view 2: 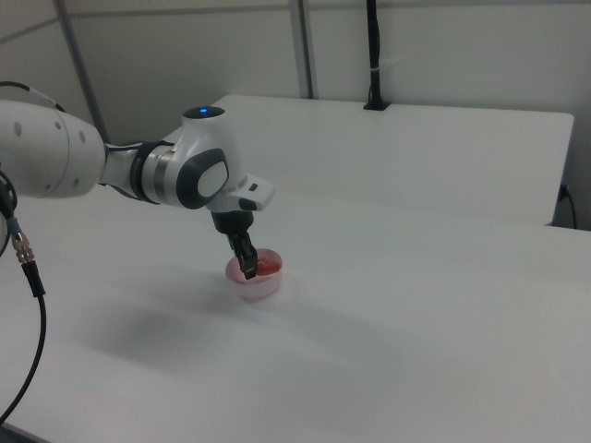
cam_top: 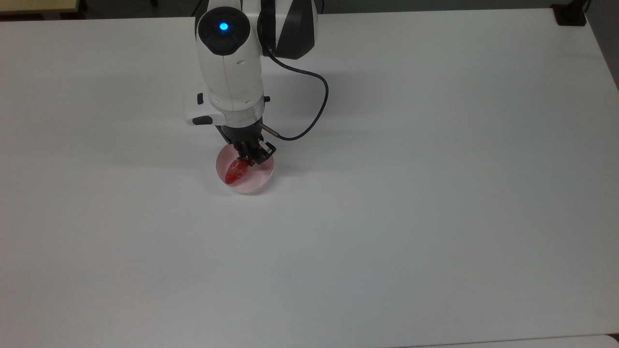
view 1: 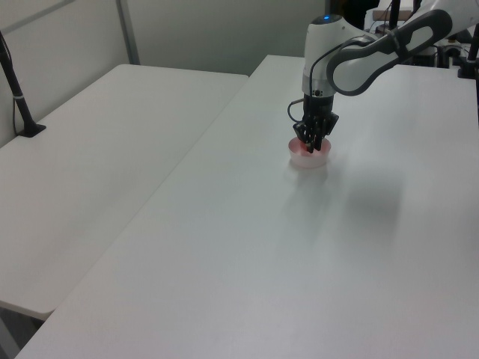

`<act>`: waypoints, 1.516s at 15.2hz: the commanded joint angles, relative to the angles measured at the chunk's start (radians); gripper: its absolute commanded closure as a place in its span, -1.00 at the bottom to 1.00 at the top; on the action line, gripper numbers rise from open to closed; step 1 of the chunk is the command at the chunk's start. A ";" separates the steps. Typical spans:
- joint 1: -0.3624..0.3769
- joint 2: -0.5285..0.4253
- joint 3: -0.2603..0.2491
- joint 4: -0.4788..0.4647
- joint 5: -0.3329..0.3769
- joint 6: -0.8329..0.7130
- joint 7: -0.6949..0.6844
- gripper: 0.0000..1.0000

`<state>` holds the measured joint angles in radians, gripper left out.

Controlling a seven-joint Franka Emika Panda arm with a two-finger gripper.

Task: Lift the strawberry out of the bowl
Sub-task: 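Lower the gripper into the bowl around the red strawberry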

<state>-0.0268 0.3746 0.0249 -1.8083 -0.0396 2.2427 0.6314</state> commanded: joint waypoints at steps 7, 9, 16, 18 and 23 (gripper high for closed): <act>-0.015 0.015 -0.003 0.012 -0.003 0.034 -0.022 -0.04; -0.015 0.018 -0.003 0.012 -0.009 0.040 -0.021 -0.07; -0.028 0.035 -0.003 0.012 -0.043 0.097 -0.022 0.38; -0.028 0.038 -0.003 0.012 -0.060 0.097 -0.025 0.44; -0.028 0.047 -0.003 0.012 -0.080 0.097 -0.025 0.53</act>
<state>-0.0534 0.4068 0.0228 -1.7878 -0.1061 2.3262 0.6279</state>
